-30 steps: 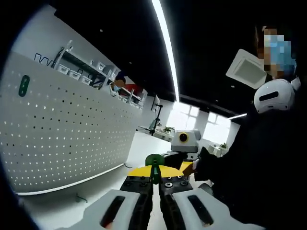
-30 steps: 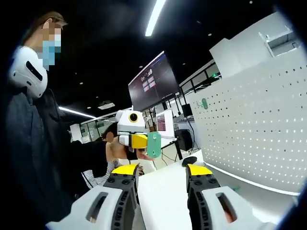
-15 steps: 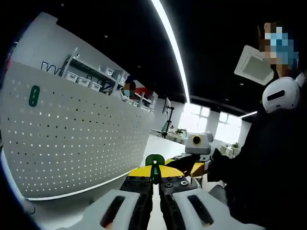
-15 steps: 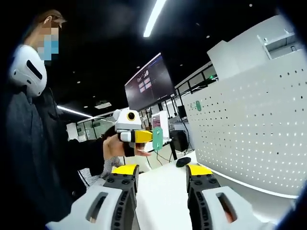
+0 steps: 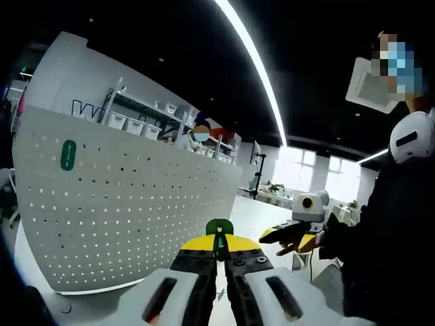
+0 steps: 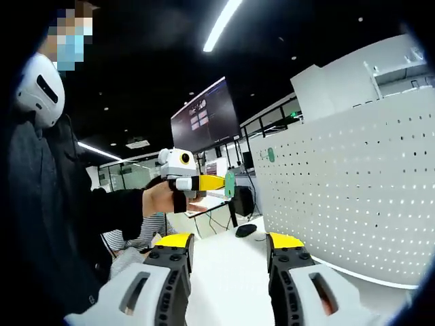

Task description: Insert the hook assembly into the mounting plate slot until the hook locks in place.

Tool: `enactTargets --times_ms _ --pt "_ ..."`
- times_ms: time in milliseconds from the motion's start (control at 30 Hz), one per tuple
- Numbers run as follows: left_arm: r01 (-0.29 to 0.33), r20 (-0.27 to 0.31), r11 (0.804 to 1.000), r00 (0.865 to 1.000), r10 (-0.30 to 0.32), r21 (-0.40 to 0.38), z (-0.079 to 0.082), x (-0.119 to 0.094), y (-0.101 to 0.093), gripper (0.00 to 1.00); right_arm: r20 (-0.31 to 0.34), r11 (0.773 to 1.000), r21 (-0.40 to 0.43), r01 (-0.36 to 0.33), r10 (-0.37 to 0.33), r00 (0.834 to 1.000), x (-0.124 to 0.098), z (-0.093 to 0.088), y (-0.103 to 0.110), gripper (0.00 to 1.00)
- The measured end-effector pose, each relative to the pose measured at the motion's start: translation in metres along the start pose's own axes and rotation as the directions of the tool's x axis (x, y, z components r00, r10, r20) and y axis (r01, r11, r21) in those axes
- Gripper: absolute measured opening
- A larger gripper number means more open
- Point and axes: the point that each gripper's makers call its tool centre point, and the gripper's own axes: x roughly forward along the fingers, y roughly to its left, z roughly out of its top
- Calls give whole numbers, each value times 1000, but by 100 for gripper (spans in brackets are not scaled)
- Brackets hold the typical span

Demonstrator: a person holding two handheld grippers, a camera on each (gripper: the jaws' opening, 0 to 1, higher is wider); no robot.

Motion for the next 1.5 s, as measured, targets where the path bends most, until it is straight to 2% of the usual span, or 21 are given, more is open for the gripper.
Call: enactTargets --times_ms 200,400,467,567,700,833,933,967,1000,1033,1067,1100,1167,1233,1267,1300,1333,1400,1433,1467,1500 --pt "-34 5 999 999 33 10 9 5 12 3 20 999 -25 47 -47 999 -11 6 -7 46" --pt "-111 19 993 994 111 30 15 10 32 3 40 995 -36 89 -87 995 -20 9 -11 49" --pt "-162 24 984 987 160 75 16 11 43 3 43 994 -37 100 -98 994 -23 8 -12 49" --pt "-209 60 976 977 205 66 24 14 56 3 38 993 -34 112 -110 993 -25 6 -14 49" --pt "-274 85 957 960 266 97 33 15 71 3 35 992 -41 121 -119 992 -26 6 -16 49" --pt "-364 111 920 930 351 145 46 15 89 3 33 991 -44 125 -124 992 -26 7 -17 49" --pt "-443 134 881 895 425 165 55 14 106 3 30 991 -46 127 -126 992 -26 6 -17 49" --pt "-444 135 882 895 426 159 55 16 108 3 29 991 -46 127 -126 992 -26 7 -17 49" --pt "-457 141 875 888 438 160 58 17 112 3 29 991 -47 127 -126 992 -26 7 -17 49" --pt "-486 150 858 873 465 167 60 16 117 3 28 991 -47 127 -126 992 -26 7 -18 49" --pt "-496 156 850 867 473 176 62 17 120 3 27 991 -47 128 -127 992 -26 7 -18 49" --pt "-496 157 851 867 474 172 63 21 122 3 25 991 -48 129 -128 992 -26 6 -18 49" --pt "-548 172 816 836 522 183 68 21 132 3 22 990 -50 130 -129 991 -26 6 -18 49" --pt "-550 186 815 834 520 185 71 25 135 3 21 990 -51 130 -129 991 -26 6 -18 49" --pt "-566 191 803 823 535 186 73 25 139 3 20 990 -51 131 -130 991 -26 6 -18 49" --pt "-601 189 775 798 572 195 74 23 147 3 19 990 -50 131 -130 991 -27 6 -18 49" --pt "-600 192 777 799 570 188 75 25 148 3 18 990 -49 131 -130 991 -27 6 -18 49" --pt "-640 203 745 768 608 190 79 24 156 3 17 990 -49 133 -133 991 -28 6 -19 49" --pt "-635 200 748 771 604 190 80 26 157 3 16 990 -49 134 -133 991 -28 5 -19 49" --pt "-645 199 739 763 615 192 81 27 160 3 15 990 -48 136 -135 991 -29 5 -19 49" --pt "-660 203 721 751 629 210 83 26 163 3 15 989 -48 138 -137 990 -29 5 -19 49"
